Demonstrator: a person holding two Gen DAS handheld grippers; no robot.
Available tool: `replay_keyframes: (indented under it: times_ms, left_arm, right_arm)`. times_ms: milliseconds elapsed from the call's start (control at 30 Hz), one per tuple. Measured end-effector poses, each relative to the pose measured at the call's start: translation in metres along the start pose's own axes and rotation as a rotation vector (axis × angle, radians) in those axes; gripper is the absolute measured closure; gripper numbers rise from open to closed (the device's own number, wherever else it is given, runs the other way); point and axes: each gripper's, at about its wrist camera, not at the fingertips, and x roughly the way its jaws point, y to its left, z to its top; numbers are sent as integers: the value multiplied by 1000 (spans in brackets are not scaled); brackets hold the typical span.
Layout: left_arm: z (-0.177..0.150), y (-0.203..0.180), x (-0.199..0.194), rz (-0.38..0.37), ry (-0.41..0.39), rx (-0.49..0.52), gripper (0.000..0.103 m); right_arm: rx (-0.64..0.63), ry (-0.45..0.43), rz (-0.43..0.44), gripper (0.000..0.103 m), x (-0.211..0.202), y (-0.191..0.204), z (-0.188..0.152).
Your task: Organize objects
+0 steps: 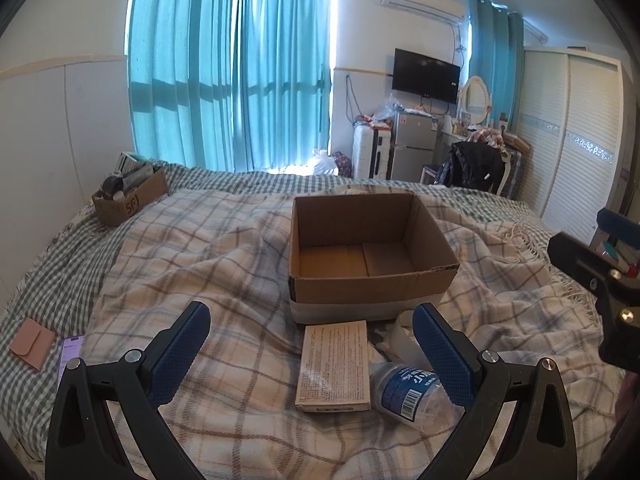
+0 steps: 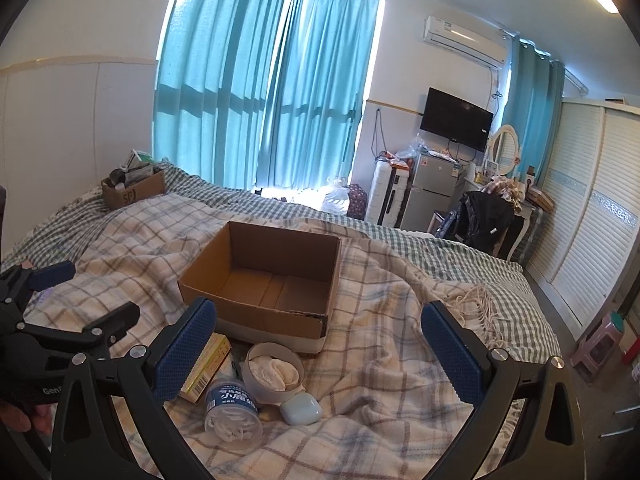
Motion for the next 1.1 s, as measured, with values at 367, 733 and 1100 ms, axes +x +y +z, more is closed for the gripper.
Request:
replay_keyframes:
  times_ms: [367, 733, 1100]
  left_arm:
    - [-46, -10, 87, 34, 241, 3, 2]
    - [-71, -1, 149, -145, 438, -124, 2]
    - [-59, 2, 127, -183, 379, -83, 26]
  right_arm:
    - [37, 205, 73, 0, 90, -13, -48]
    - [97, 376, 198, 0, 147, -14, -78]
    - [47, 452, 217, 0, 167, 11, -76]
